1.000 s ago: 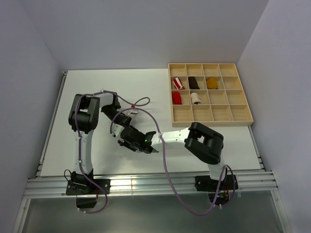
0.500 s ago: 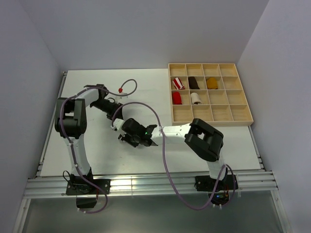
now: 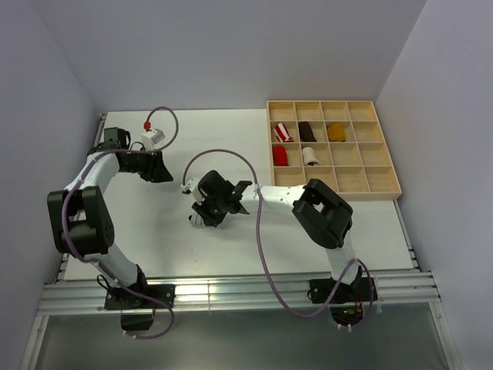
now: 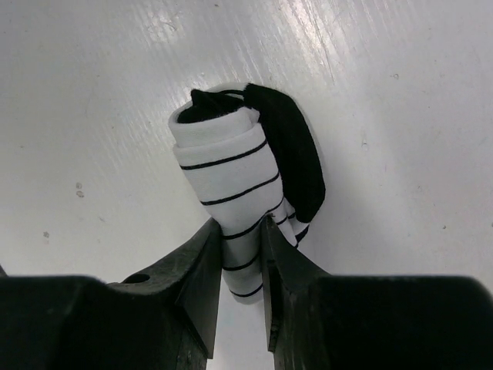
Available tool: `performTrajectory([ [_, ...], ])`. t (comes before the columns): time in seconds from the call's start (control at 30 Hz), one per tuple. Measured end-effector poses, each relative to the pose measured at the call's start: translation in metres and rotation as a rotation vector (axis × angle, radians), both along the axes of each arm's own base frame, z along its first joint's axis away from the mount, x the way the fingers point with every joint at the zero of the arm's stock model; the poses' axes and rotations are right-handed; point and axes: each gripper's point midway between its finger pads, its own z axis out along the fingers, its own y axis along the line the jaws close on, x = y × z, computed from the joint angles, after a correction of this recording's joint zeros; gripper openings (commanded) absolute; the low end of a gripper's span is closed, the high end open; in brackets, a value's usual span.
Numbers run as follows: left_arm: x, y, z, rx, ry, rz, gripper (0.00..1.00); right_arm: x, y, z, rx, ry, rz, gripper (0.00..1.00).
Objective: Roll the socks
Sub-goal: Roll the sock at the center of the board.
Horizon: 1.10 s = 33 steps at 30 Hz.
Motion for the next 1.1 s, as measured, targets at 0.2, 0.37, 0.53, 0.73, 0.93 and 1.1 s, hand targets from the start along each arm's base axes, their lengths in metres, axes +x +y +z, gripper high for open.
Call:
performTrajectory([
  [0.2, -0.025, -0.006, 0.024, 0.047, -0.163, -0.041, 0.40, 0.002, -0.004, 0.000, 0.002, 0.094, 0.001, 0.16],
  [0.37, -0.033, -0.005, 0.039, 0.094, -0.299, -0.104, 0.41, 0.005, -0.004, 0.000, 0.003, 0.159, 0.003, 0.16],
  [0.53, -0.055, -0.020, 0.032, 0.154, -0.380, -0.223, 0.43, 0.009, -0.006, 0.000, 0.010, 0.214, 0.001, 0.16],
  [0.73, -0.096, -0.063, 0.004, 0.220, -0.409, -0.448, 0.43, 0.010, -0.006, 0.000, 0.010, 0.253, -0.001, 0.16],
  [0.93, -0.118, -0.084, -0.018, 0.276, -0.414, -0.577, 0.43, 0.011, -0.007, 0.000, 0.017, 0.290, -0.003, 0.16],
  [1.1, -0.117, -0.095, -0.024, 0.298, -0.438, -0.614, 0.43, 0.011, -0.007, -0.001, 0.025, 0.310, -0.008, 0.16],
])
